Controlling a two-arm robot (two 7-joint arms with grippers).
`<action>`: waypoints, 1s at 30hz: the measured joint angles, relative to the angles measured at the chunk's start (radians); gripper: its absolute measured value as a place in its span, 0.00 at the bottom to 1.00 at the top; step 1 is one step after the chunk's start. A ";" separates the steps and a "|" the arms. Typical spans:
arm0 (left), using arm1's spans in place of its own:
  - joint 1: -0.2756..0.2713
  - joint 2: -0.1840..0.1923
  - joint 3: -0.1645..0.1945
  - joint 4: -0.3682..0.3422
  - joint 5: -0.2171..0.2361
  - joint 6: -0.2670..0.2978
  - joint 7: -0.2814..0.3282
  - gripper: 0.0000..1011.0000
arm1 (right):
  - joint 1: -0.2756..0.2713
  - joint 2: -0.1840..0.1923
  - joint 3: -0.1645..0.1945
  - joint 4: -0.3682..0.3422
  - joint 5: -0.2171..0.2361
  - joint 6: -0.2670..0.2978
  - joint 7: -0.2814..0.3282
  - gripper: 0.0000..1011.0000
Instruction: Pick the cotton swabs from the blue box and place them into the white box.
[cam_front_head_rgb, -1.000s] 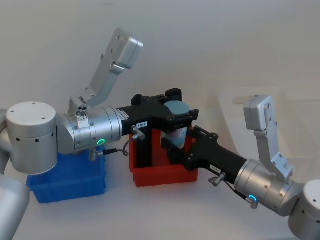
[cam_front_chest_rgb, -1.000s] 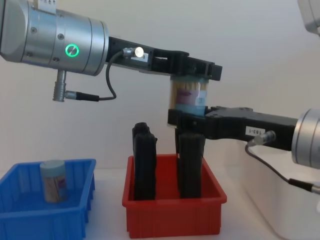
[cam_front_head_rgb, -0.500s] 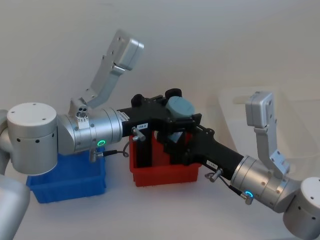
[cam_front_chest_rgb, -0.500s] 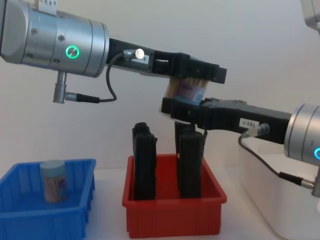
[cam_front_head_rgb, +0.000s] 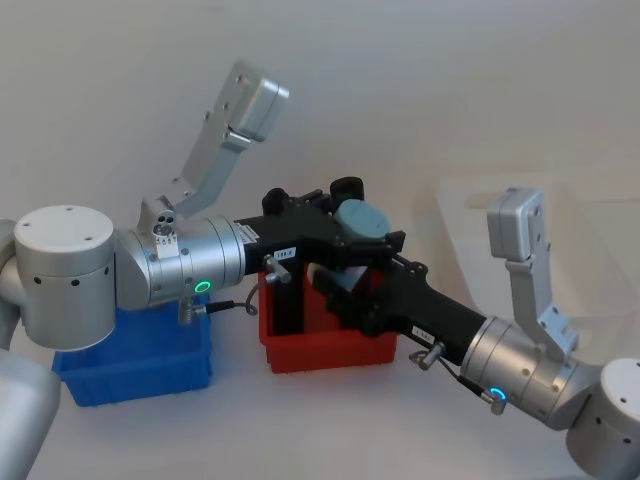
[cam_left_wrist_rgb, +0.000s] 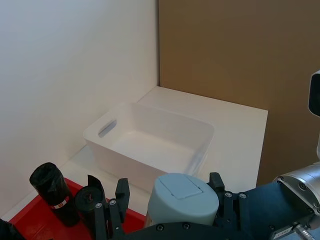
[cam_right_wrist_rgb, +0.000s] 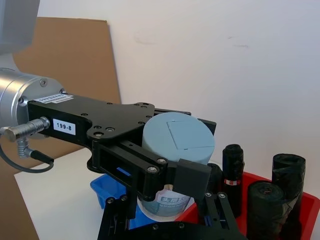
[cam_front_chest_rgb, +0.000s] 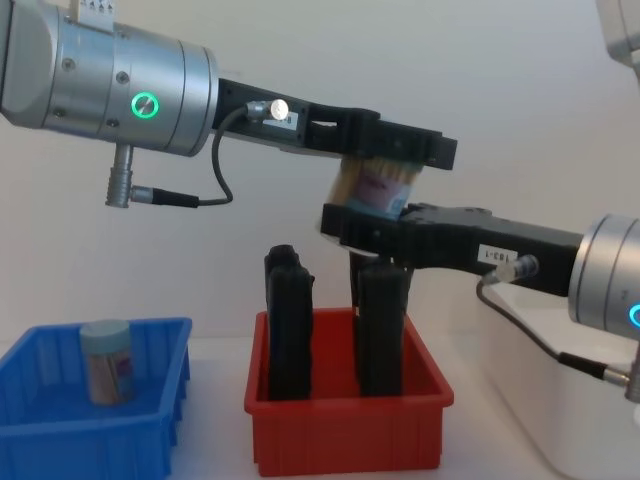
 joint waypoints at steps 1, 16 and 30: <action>0.000 0.000 0.000 0.000 0.000 0.000 0.000 0.99 | -0.001 0.001 0.000 -0.001 0.000 0.001 -0.001 0.64; 0.000 -0.001 0.001 0.000 -0.001 -0.002 0.002 0.99 | -0.022 0.019 -0.006 -0.017 -0.001 0.034 -0.039 0.64; 0.000 0.000 0.000 0.000 -0.002 -0.002 0.002 0.99 | -0.051 0.046 0.016 -0.035 0.032 0.058 -0.148 0.64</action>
